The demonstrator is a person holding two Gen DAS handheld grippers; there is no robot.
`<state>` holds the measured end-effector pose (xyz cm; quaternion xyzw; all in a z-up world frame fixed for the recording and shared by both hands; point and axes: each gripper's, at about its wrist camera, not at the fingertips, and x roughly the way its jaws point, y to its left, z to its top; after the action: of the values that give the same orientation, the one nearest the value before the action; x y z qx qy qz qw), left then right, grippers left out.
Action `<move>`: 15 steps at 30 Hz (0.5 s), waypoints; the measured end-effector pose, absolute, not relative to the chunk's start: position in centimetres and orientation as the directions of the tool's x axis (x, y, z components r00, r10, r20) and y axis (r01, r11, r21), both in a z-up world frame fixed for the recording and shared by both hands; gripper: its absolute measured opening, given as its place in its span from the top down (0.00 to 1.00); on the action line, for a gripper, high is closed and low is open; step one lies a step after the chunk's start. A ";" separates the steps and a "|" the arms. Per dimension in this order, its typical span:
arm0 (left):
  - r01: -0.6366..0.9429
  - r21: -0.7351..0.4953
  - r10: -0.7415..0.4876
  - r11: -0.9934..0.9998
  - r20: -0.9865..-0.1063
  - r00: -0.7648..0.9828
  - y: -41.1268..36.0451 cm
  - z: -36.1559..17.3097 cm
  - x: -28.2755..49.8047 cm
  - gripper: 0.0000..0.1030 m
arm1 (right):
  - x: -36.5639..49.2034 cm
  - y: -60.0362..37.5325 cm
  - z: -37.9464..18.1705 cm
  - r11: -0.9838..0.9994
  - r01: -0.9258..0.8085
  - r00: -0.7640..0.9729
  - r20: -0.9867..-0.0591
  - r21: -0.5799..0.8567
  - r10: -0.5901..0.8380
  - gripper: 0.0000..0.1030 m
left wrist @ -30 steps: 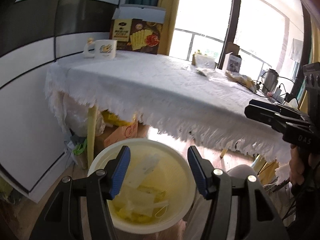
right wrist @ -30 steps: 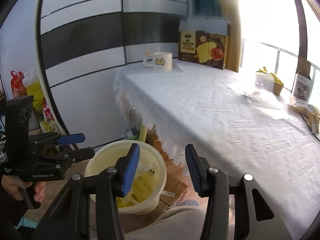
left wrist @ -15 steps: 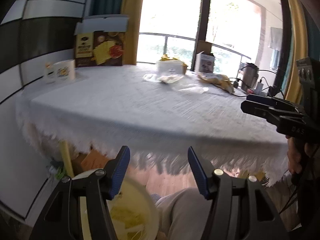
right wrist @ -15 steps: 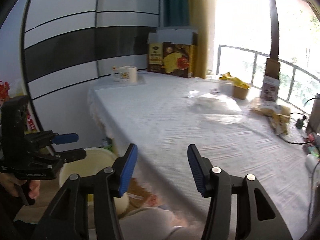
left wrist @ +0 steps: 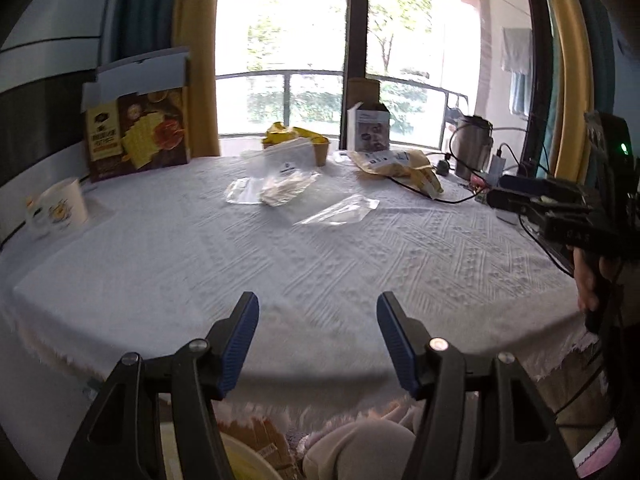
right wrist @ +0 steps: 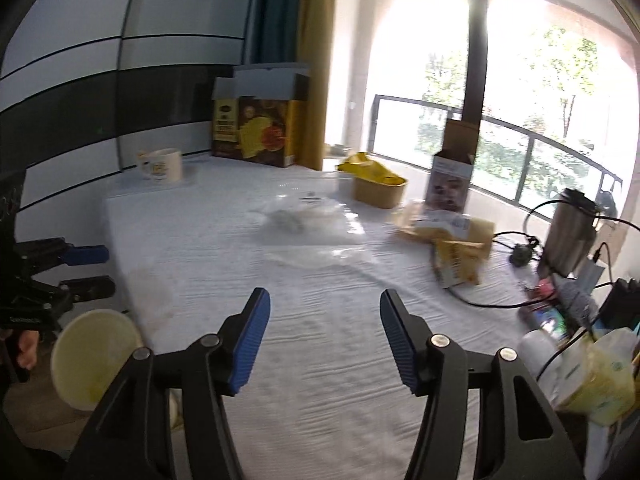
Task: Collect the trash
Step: 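Move both open grippers back over the table, then grasp the yellow snack packet with the right gripper and lift it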
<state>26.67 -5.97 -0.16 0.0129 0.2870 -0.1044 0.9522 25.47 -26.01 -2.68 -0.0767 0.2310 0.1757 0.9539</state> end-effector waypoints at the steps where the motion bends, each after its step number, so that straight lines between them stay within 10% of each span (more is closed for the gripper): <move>1: 0.220 -0.025 -0.196 0.975 -0.553 0.810 -6.5 -0.1 27.3 0.40 | 26.1 -26.4 -2.6 0.930 -0.362 0.834 -0.470 -0.071 0.289 0.46; 15: 0.382 0.070 -0.258 0.921 -0.626 0.736 -12.6 0.4 38.9 0.40 | 35.4 -31.4 -3.3 0.968 -0.237 0.819 -0.551 -0.077 0.157 0.45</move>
<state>38.88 -12.61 0.41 0.0973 0.3194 -0.1727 0.9267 35.37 -31.41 -3.33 -0.0711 0.2821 0.1038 0.9511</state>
